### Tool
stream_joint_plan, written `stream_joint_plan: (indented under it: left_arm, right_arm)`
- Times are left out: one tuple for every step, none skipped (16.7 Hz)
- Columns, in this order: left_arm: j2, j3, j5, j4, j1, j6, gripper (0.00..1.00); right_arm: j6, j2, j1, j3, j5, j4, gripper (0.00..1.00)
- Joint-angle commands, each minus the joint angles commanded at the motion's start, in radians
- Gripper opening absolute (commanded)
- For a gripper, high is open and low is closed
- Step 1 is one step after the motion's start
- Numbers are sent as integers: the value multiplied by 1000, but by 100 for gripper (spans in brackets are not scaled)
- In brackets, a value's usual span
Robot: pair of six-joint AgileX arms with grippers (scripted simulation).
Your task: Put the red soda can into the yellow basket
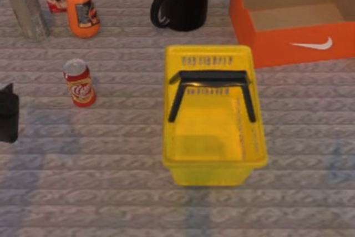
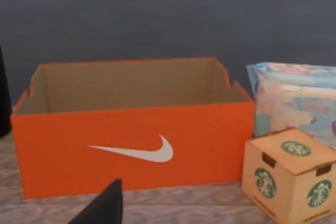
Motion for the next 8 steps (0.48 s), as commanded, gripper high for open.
stream_joint_plan:
  left_arm:
    - [107, 92, 0, -64, -10, 29, 100]
    - [218, 186, 0, -130, -20, 59, 100]
    - [332, 281, 1, -197, -30, 89, 100]
    - [447, 376, 1, -265, -40, 119, 100]
    - [563, 470, 1, -331, -50, 149, 100]
    - [679, 563, 1, -397, -60, 178, 100]
    - [792, 655, 1, -460, -69, 207, 100]
    - [901, 745, 1, -521, -79, 234, 100]
  right_arm:
    - [0, 0, 0, 0, 0, 0, 100]
    - [0, 0, 0, 0, 0, 0, 100]
    - [0, 0, 0, 0, 0, 0, 100]
    - [0, 0, 0, 0, 0, 0, 100]
    - [0, 0, 0, 0, 0, 0, 100]
    - [0, 0, 0, 0, 0, 0, 100]
    - [0, 0, 0, 0, 0, 0, 100]
    - [0, 0, 0, 0, 0, 0, 100]
